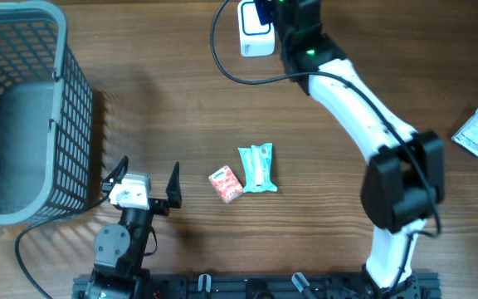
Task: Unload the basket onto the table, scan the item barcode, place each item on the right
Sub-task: 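Carry the glove pack to the white scanner and hold it there, then move the glove pack to the right edge and release it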
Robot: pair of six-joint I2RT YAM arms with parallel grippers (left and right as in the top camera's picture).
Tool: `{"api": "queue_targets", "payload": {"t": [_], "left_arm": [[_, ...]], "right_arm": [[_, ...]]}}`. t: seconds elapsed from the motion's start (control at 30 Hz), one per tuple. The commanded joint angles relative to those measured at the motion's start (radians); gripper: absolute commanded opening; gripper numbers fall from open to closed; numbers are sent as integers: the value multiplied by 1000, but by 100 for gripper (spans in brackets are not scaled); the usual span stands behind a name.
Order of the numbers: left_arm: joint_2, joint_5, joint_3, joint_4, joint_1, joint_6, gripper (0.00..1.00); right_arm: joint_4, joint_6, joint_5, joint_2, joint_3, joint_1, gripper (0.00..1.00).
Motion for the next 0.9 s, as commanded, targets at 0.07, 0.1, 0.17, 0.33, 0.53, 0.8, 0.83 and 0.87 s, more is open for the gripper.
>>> {"api": "queue_targets", "payload": {"t": [0.07, 0.1, 0.17, 0.33, 0.53, 0.8, 0.83, 0.87], "left_arm": [[-3, -6, -4, 3, -3, -6, 100], [-3, -6, -4, 3, -3, -6, 100], [-3, -6, -4, 3, -3, -6, 100], [-3, -6, -4, 3, -3, -6, 100], [-3, -6, -4, 3, -3, -6, 100], [-3, -6, -4, 3, -3, -6, 100], [-3, -6, -4, 3, -3, -6, 100], [-3, -6, -4, 3, -3, -6, 100]], "right_arm": [[215, -259, 137, 150, 14, 72, 5], [275, -313, 155, 189, 14, 96, 4], [348, -370, 186, 242, 14, 119, 5], [521, -587, 323, 382, 14, 161, 5], [555, -614, 315, 385, 24, 231, 5], [650, -658, 597, 362, 90, 280, 4], [671, -706, 662, 340, 90, 274, 4], [693, -792, 771, 303, 90, 255, 4]]}}
